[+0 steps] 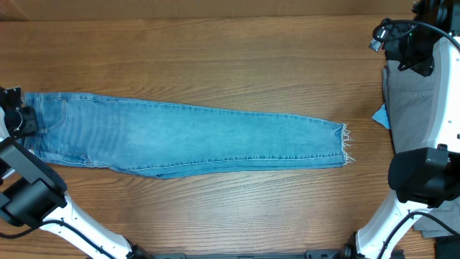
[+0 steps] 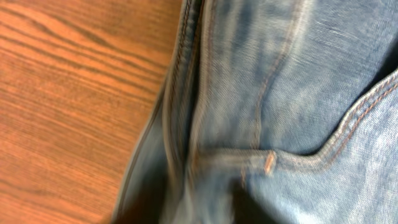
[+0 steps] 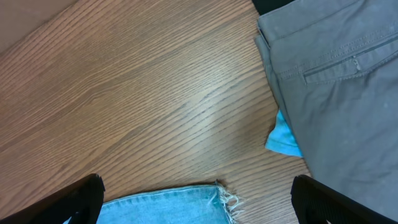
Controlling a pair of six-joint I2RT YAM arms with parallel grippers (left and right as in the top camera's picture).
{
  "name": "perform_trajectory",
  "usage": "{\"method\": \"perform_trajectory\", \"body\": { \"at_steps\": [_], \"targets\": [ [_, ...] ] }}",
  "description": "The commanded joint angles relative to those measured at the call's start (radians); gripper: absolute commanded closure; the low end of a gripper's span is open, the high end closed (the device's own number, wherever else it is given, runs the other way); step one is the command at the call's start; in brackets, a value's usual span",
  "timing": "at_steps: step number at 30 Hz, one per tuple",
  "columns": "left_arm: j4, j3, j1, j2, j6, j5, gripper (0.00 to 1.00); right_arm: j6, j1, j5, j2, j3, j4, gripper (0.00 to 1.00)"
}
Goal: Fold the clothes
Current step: 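Grasp the waistband with the left gripper and pull it leftward, then grasp the frayed leg hems with the right gripper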
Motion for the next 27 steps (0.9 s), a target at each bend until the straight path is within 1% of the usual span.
{"method": "perform_trajectory", "body": {
  "at_steps": [1,7,10,12,15,19,21,24,27],
  "targets": [
    [-0.007,0.027,0.004,0.012,-0.028,-0.05,0.0,0.001,-0.005,-0.006,0.005,-0.004,0.005,0.0],
    [-0.039,0.057,0.004,0.012,-0.142,-0.166,0.0,0.002,-0.005,-0.006,0.005,-0.004,0.062,0.0],
    [-0.081,0.105,0.004,0.011,-0.157,-0.166,0.0,0.002,-0.004,-0.006,0.005,-0.004,0.064,0.0],
    [-0.113,0.152,0.003,0.01,-0.204,-0.15,0.0,0.001,-0.004,-0.006,0.005,-0.004,0.066,0.0],
    [-0.175,0.219,-0.002,0.01,-0.238,-0.025,0.0,0.0,-0.006,0.014,0.005,-0.004,0.045,0.0],
    [-0.298,0.296,-0.012,0.01,-0.238,0.233,0.0,-0.009,-0.018,0.032,0.007,-0.02,-0.05,0.0],
    [-0.325,0.301,-0.017,0.01,-0.239,0.369,0.0,-0.035,-0.022,0.026,0.007,-0.056,-0.081,0.0],
    [-0.341,0.297,-0.028,0.01,-0.239,0.522,0.0,-0.095,-0.023,-0.039,0.007,-0.15,-0.085,0.0],
    [-0.372,0.297,-0.041,0.01,-0.239,0.611,0.0,-0.154,-0.023,-0.111,0.007,-0.279,-0.058,0.0]
  ]
}}
